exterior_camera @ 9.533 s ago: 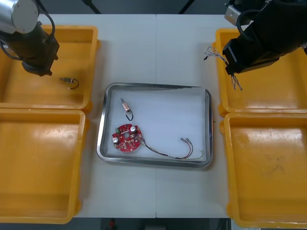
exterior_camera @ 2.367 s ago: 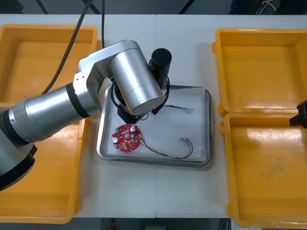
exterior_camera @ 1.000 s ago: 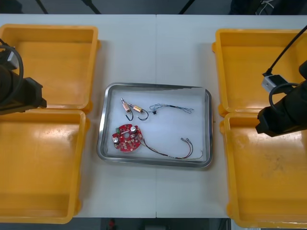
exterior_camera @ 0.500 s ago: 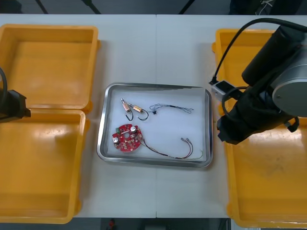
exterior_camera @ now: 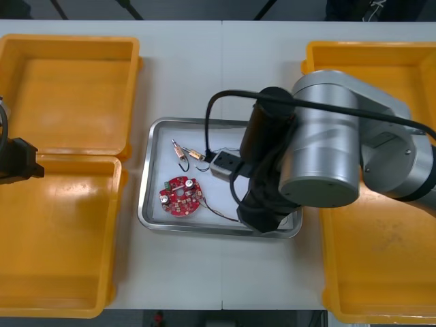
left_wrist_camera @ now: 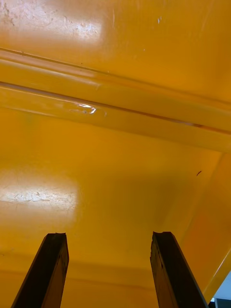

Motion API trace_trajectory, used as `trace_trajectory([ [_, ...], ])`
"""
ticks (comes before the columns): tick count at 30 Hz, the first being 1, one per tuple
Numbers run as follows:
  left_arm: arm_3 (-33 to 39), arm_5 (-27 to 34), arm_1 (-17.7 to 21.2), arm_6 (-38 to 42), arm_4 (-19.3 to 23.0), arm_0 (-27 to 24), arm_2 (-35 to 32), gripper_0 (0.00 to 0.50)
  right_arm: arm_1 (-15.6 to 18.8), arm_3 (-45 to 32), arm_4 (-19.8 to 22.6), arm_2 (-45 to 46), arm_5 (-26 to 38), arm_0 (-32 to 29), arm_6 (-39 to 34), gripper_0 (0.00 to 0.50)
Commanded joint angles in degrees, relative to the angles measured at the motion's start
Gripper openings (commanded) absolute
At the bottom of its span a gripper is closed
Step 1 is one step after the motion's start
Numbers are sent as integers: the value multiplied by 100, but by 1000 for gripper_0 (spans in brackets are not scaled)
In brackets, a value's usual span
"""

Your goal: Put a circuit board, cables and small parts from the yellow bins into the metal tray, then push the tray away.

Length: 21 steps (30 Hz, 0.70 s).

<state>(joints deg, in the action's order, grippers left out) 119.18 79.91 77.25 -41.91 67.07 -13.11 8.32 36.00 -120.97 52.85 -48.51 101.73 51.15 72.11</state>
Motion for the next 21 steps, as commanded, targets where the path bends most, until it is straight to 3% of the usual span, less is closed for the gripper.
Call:
trace_trajectory([
  [1, 26, -54, 335, -467, 139, 115, -102, 500, -427, 259, -205, -448, -391, 343, 946, 500],
  [13, 26, -63, 378, -661, 87, 124, -102, 500, -875, 927, -1005, -1512, -1191, 466, 2097, 500],
  [21, 8, -72, 378, -731, -63, 124, -111, 500, -954, 997, -1286, -1890, -1244, 466, 2141, 500],
])
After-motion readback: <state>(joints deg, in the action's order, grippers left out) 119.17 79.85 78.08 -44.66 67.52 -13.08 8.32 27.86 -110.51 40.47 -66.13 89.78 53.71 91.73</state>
